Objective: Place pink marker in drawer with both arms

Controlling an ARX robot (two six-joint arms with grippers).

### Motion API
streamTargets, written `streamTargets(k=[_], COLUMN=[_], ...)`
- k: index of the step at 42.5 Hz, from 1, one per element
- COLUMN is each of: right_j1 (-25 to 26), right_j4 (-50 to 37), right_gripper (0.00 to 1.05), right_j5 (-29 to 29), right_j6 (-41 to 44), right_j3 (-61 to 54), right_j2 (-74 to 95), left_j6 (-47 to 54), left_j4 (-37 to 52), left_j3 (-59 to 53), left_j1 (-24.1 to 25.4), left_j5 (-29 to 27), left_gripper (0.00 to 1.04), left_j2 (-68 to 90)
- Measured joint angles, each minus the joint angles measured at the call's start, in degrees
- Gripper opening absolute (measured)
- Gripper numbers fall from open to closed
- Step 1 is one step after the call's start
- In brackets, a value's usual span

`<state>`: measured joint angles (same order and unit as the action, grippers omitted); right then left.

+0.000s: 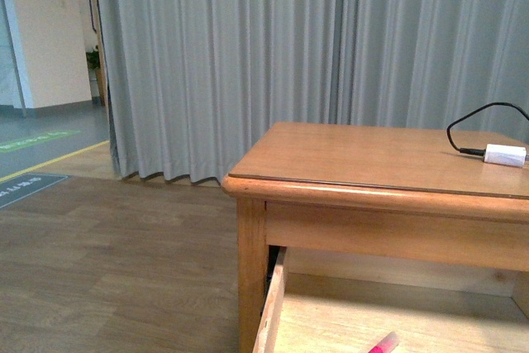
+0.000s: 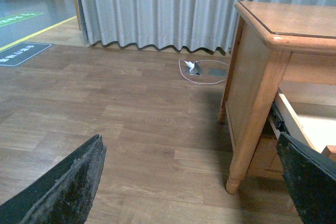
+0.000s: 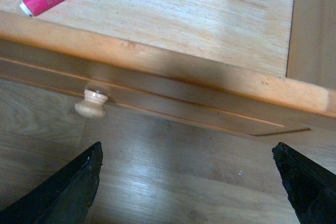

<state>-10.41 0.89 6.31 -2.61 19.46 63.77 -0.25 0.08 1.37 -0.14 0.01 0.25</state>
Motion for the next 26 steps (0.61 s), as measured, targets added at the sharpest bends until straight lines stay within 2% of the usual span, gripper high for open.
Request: streamTargets(k=[26], right_j1=[9.81], right_j4=[-42.21], right_gripper=[0.96], right_j5=[-0.11], right_j6=[4.42], right_j3=[0.52], right_j2=[28.30], left_j6=[0.00], left_j4=[0.00], left_j3=[0.00], left_j1=[0.00], left_j5=[0.00], left_gripper=[0.99], left_j2=[0.00])
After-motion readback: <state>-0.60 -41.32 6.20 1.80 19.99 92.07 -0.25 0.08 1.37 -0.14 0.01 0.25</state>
